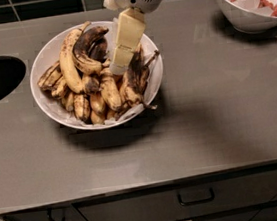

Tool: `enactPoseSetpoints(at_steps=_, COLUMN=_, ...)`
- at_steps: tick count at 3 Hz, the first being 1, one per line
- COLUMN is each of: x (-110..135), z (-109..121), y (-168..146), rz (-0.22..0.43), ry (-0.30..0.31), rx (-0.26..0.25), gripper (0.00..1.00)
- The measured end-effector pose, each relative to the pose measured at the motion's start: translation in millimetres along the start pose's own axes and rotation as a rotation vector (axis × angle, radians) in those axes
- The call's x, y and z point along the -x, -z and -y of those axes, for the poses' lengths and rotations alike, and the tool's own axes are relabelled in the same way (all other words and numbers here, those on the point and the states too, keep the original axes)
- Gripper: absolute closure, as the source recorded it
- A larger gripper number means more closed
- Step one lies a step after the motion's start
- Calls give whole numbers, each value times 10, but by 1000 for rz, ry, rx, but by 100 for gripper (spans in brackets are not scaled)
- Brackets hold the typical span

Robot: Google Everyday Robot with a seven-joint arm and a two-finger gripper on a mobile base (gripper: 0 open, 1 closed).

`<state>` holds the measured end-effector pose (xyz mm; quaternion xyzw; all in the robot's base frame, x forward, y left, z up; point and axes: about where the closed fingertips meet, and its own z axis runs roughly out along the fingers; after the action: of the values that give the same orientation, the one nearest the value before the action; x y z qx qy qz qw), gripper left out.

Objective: Pick banana from white bowl

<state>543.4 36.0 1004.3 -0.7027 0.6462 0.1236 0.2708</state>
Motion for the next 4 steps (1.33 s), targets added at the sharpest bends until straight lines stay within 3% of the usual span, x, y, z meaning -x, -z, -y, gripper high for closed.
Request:
enactPoseSetpoints(at_steps=1, x=268, z=11, y=-258, rz=21, ry=23, rx=51, gripper=0)
enactPoseSetpoints(at_steps=2, x=285, z=16, y=-283, rz=19, ry=13, rx=52, gripper=0)
enactPoseSetpoints(at_steps=4, x=349, z=18, y=-562, rz=97, ry=-213, rx=12, gripper=0)
